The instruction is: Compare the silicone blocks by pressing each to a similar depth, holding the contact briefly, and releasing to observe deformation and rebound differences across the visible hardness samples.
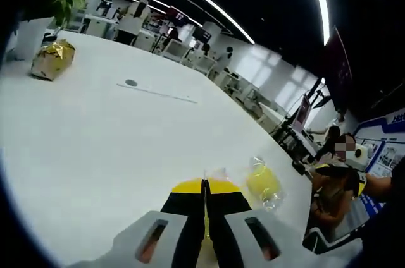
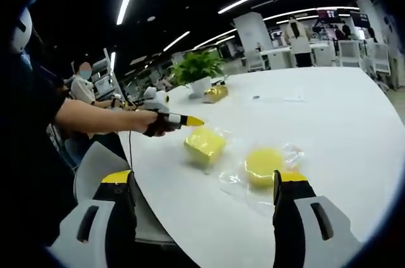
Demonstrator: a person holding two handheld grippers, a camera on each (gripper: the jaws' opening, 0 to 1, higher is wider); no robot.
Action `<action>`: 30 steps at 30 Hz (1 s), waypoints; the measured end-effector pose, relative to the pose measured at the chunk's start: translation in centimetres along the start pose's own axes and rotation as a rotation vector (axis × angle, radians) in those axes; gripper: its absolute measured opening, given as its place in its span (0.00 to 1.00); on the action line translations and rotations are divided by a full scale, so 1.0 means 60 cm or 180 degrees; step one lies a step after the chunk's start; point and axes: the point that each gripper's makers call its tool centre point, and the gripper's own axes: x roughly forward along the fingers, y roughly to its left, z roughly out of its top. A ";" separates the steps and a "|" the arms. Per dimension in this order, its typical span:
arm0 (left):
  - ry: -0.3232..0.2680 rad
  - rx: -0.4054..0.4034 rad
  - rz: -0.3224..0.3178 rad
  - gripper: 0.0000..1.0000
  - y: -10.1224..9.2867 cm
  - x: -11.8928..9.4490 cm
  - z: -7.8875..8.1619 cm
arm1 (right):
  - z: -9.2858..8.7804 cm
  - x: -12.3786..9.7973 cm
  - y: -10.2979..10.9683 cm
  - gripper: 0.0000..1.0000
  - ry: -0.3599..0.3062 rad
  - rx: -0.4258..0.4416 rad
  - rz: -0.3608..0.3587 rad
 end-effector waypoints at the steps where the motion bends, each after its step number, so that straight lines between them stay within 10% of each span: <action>1: 0.0015 0.0009 0.0015 0.00 0.003 0.001 -0.002 | -0.002 -0.002 0.000 0.84 -0.0006 0.0021 -0.0010; 8: 0.0113 -0.0363 0.0041 0.00 0.019 0.012 -0.017 | 0.009 -0.011 -0.012 0.83 -0.0153 0.0118 -0.0107; 16: 0.0377 -0.0212 0.0231 0.08 0.050 0.010 -0.047 | 0.008 -0.023 -0.027 0.80 -0.0182 0.0214 -0.0187; 30: 0.0239 -0.0003 0.0318 0.32 0.046 -0.048 -0.024 | 0.013 -0.025 -0.024 0.81 -0.0227 0.0246 -0.0184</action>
